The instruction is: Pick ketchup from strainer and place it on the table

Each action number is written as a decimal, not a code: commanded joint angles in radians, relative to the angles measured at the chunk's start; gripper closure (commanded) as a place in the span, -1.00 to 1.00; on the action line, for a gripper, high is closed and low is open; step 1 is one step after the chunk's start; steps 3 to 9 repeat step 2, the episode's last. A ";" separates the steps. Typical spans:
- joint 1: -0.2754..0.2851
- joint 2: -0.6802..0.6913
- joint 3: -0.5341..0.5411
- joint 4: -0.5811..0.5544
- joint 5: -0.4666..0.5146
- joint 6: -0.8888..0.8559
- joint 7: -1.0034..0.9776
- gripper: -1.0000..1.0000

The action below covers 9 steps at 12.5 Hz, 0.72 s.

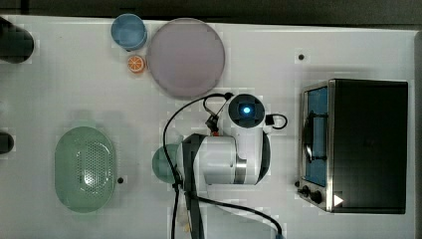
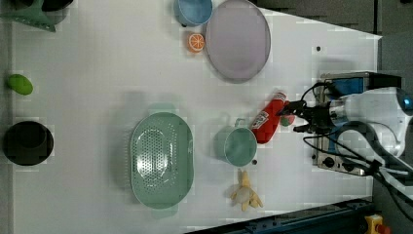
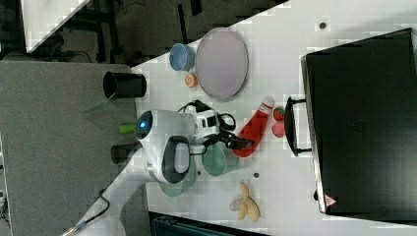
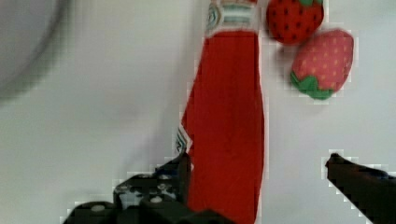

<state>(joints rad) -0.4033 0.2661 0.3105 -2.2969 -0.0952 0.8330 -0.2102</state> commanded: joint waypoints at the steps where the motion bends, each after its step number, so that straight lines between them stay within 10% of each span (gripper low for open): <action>1: 0.014 -0.140 0.037 0.106 0.041 -0.039 0.043 -1.00; 9: 0.014 -0.167 0.043 0.137 0.059 -0.098 0.059 -1.00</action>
